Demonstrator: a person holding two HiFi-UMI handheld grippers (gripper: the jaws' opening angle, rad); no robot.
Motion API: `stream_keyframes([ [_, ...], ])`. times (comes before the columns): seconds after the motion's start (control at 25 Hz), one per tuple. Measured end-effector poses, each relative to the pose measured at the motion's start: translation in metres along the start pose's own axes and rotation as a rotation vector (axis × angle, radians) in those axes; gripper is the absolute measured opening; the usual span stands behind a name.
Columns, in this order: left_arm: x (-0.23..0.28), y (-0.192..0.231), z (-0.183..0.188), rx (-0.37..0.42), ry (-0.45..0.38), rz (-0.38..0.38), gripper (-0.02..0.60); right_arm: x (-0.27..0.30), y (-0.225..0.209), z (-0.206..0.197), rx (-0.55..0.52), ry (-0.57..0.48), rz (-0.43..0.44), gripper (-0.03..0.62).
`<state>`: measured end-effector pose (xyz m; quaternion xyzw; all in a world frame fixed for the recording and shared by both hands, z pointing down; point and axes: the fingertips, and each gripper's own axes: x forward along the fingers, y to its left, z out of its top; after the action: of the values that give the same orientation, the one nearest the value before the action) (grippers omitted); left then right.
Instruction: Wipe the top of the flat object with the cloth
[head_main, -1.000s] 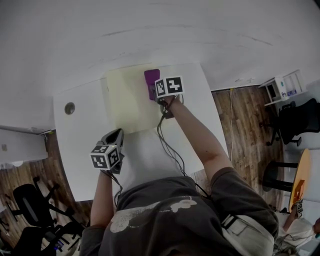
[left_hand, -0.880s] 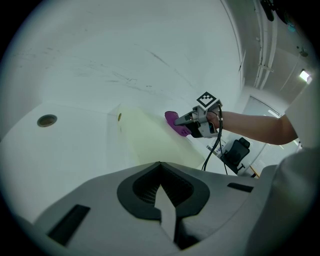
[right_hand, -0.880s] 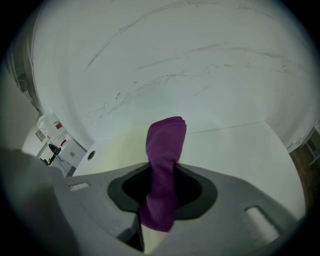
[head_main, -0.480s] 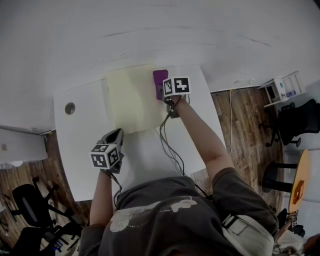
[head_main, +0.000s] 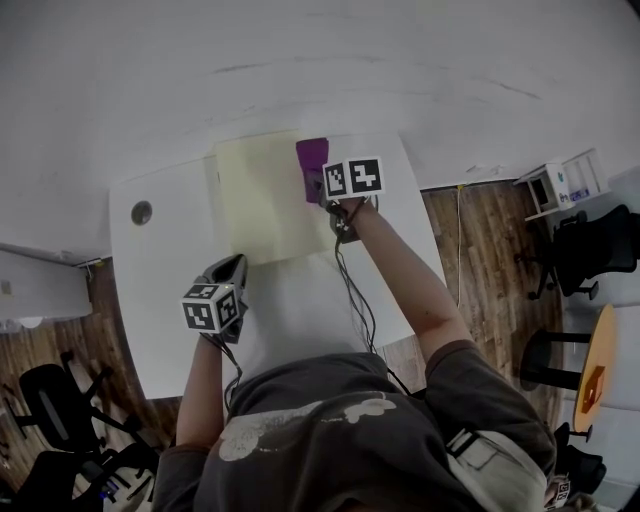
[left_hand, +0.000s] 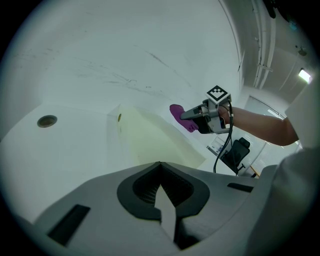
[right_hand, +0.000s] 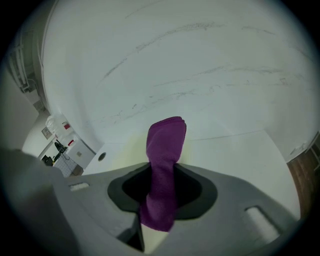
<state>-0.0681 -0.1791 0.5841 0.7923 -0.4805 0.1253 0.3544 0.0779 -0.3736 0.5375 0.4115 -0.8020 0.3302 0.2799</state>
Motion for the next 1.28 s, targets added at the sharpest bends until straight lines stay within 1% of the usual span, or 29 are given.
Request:
stream_keyframes([
  [0.16, 0.000, 0.000, 0.000, -0.002, -0.004, 0.000, -0.005, 0.001, 0.041, -0.002, -0.044, 0.001, 0.077, 0.117],
  [0.32, -0.001, 0.000, -0.001, 0.000, -0.008, -0.006, -0.005, 0.006, 0.085, -0.016, -0.102, 0.032, 0.164, 0.117],
  [0.44, -0.001, 0.001, -0.001, 0.001, -0.009, -0.007, -0.005, 0.012, 0.113, -0.026, -0.118, 0.049, 0.219, 0.117],
  [0.6, -0.001, 0.001, -0.002, 0.003, -0.011, -0.007, -0.005, 0.020, 0.142, -0.038, -0.121, 0.069, 0.266, 0.117],
  [0.72, -0.002, 0.001, -0.001, 0.003, -0.011, -0.006, -0.005, 0.027, 0.159, -0.043, -0.124, 0.077, 0.284, 0.117],
  [0.88, -0.002, 0.001, -0.002, 0.004, -0.008, -0.009, -0.005, 0.036, 0.172, -0.054, -0.122, 0.080, 0.283, 0.117],
  [1.08, -0.003, 0.001, -0.002, -0.002, -0.011, -0.009, -0.005, 0.049, 0.180, -0.064, -0.121, 0.098, 0.269, 0.117],
  [1.28, -0.002, 0.000, -0.002, -0.002, -0.011, -0.008, -0.005, 0.061, 0.178, -0.074, -0.128, 0.129, 0.241, 0.117],
])
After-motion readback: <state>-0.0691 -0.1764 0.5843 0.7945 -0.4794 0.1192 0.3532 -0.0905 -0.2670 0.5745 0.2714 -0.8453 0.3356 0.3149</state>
